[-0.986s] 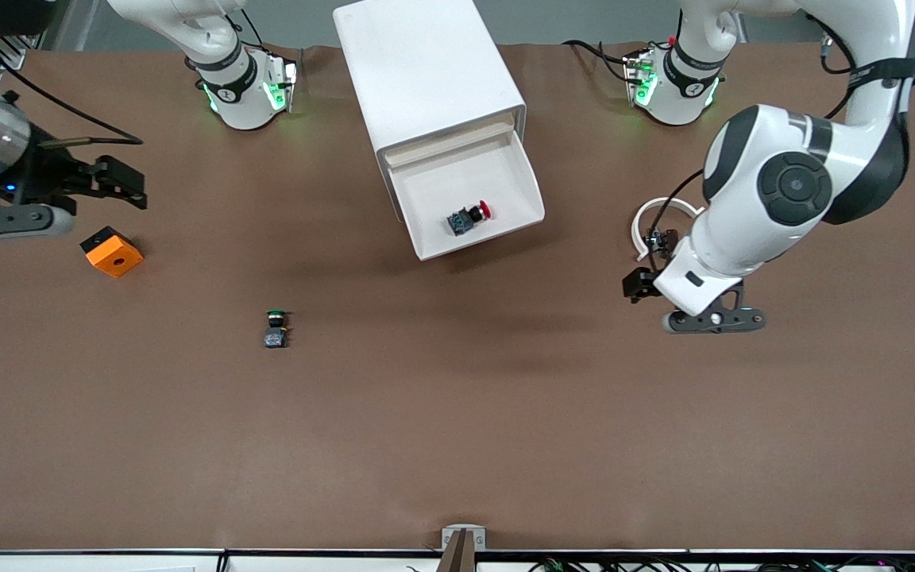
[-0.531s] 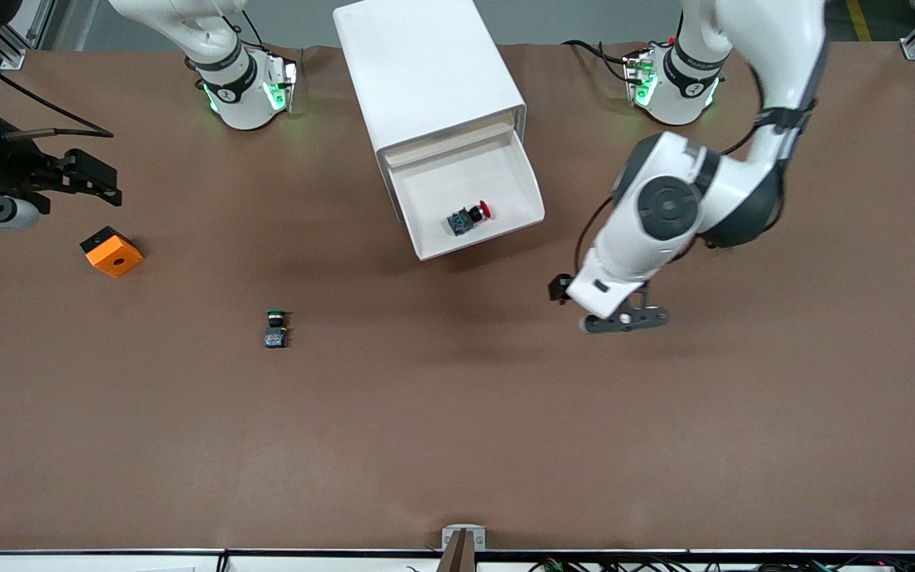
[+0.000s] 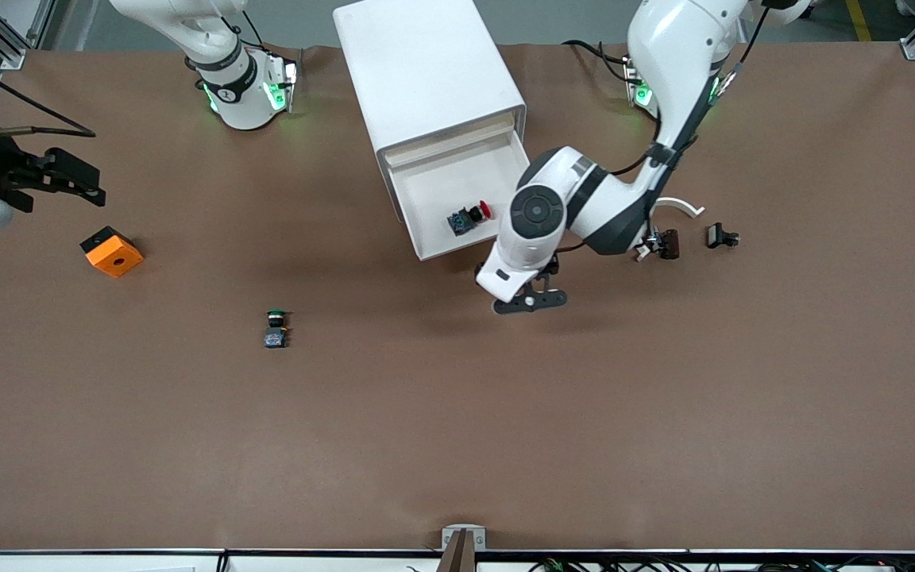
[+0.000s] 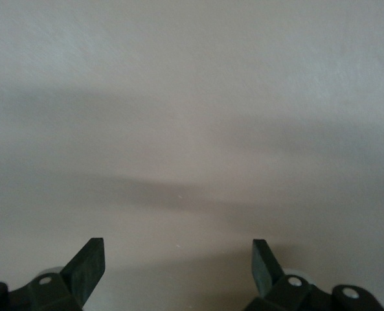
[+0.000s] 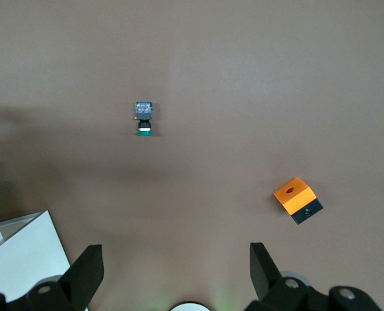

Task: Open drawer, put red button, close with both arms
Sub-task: 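Push the drawer closed into the cabinet with the left gripper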

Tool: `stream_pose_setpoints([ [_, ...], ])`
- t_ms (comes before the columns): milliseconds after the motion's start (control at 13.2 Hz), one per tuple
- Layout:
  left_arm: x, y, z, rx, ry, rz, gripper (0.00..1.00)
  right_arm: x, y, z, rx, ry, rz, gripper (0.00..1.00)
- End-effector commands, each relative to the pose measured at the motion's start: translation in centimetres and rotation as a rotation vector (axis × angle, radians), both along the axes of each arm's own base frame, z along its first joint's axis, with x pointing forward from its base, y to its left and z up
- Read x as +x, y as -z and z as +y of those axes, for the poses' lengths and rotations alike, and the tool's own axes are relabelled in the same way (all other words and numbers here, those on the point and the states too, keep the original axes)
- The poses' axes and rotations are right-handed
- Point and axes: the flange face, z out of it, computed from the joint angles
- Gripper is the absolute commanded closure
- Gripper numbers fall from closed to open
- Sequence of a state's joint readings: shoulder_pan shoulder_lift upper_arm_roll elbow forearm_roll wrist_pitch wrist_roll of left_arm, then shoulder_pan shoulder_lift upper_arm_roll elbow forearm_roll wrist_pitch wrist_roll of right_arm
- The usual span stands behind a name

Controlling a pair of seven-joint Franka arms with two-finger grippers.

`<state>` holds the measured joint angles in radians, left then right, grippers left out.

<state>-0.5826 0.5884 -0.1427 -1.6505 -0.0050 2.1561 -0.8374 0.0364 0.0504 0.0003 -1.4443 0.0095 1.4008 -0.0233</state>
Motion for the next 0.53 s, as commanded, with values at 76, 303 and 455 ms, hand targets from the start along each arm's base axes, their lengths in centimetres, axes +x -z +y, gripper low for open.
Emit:
stream_pose_setpoints([
  [76, -2.7, -0.6, -3.6, -0.039, 0.0, 0.034, 0.0, -0.4, -0.8, -1.3, -0.009, 0.013, -0.014, 0.0],
  [303, -5.3, -1.0, -6.1, -0.025, -0.055, 0.039, 0.0, -0.3, -0.8, -1.3, -0.009, 0.009, -0.018, 0.0],
  [455, -7.2, -0.8, -7.6, -0.009, -0.082, 0.049, 0.0, -0.3, -1.1, -1.3, -0.009, 0.009, -0.021, 0.0],
])
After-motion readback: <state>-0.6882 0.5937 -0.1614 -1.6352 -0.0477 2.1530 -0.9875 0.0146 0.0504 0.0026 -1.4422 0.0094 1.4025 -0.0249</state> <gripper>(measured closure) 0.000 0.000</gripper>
